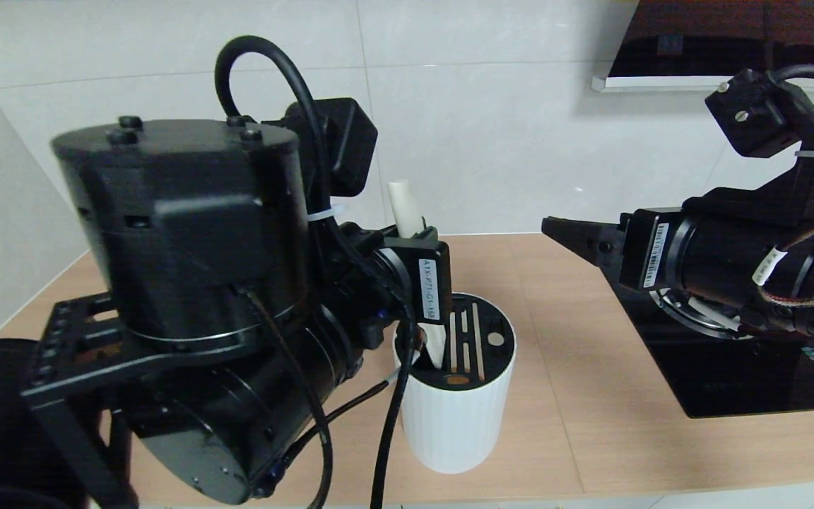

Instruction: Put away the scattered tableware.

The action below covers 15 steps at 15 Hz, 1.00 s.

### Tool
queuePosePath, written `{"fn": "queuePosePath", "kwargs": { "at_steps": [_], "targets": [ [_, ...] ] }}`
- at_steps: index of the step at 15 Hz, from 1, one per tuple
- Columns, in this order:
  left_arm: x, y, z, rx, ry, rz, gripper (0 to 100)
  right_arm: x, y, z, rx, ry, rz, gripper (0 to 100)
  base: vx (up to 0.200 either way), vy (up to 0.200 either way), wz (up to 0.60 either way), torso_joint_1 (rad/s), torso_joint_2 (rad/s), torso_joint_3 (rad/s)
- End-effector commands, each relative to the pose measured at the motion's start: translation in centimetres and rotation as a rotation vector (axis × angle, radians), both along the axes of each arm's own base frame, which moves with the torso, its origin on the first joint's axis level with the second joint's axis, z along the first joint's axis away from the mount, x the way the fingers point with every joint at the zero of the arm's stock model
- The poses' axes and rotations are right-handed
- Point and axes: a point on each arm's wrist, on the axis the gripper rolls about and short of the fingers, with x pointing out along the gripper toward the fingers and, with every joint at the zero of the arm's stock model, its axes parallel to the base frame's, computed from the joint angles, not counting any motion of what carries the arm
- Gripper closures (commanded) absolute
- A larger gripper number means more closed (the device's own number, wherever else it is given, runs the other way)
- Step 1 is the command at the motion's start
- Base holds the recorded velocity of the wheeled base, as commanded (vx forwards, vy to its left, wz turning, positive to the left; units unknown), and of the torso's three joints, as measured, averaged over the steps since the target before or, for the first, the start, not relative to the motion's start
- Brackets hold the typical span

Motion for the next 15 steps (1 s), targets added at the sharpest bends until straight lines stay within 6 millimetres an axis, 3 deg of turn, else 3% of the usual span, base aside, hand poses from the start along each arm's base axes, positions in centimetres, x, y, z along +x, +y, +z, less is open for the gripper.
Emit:
{"fn": "queuePosePath", "kwargs": {
  "at_steps": [1,6,15],
  "targets": [
    [0.4,-0.8,-1.1,0.029,0.022,-0.004,100,0.1,0.2,-0.2,-0.006,0.006,0.001,0,0.0,0.0,0.0,0.0,0.0,0.0],
    [0.9,-1.6,-3.2,0.077,0.069,0.0,100,0.3,0.3,-0.4,-0.009,0.011,0.0,0,0.0,0.0,0.0,0.0,0.0,0.0],
    [1.4,-2.3,-5.1,0.134,0.124,0.005,100,0.5,0.5,-0.7,-0.016,0.019,0.0,0,0.0,0.0,0.0,0.0,0.0,0.0]
  ]
}}
